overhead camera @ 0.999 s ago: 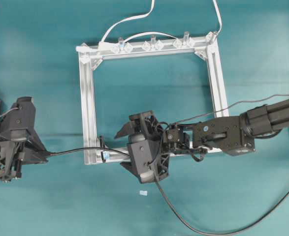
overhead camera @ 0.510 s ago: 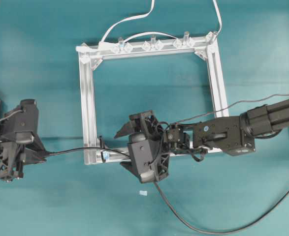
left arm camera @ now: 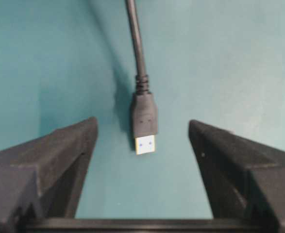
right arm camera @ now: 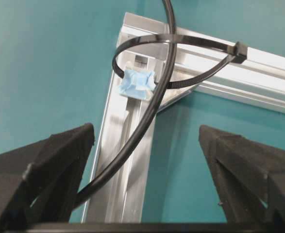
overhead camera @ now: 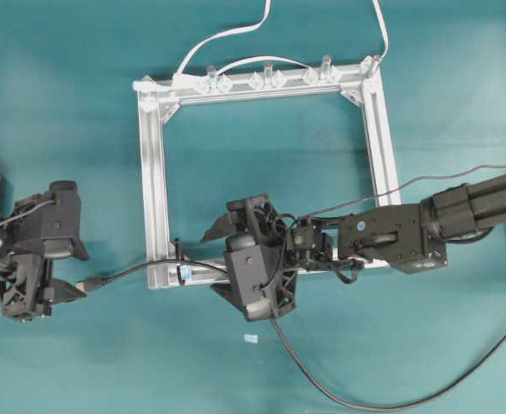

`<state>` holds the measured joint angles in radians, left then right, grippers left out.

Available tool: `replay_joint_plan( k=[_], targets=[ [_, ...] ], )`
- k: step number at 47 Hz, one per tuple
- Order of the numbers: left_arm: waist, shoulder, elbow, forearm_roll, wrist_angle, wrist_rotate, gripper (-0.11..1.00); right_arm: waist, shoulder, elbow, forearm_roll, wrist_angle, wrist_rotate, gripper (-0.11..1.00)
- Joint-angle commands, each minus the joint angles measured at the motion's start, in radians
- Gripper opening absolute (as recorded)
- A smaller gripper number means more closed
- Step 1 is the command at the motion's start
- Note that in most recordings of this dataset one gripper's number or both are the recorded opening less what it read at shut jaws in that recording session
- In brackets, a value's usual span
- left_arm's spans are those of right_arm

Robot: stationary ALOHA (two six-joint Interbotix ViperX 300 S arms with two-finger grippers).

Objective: Insert the wire through the string loop located on the left side.
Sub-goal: 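Release the plug from the left gripper onto the table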

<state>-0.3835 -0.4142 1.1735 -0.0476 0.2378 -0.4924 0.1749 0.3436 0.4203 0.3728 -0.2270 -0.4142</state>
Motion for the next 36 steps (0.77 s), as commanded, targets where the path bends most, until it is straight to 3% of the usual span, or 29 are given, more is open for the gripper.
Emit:
replay_joint_plan(
  k=[1,18,36],
  targets=[
    [-0.003,-0.008,-0.021,0.008,-0.006,0.014,0.77,0.002,-0.044,-0.009,-0.002,-0.011,-0.002,0.96],
    [0.006,-0.009,-0.052,0.011,0.002,0.083,0.77,-0.015,-0.080,0.008,-0.002,-0.018,-0.006,0.96],
    [0.095,-0.077,-0.060,0.011,0.002,0.176,0.77,-0.054,-0.167,0.091,-0.002,-0.071,-0.002,0.96]
  ],
)
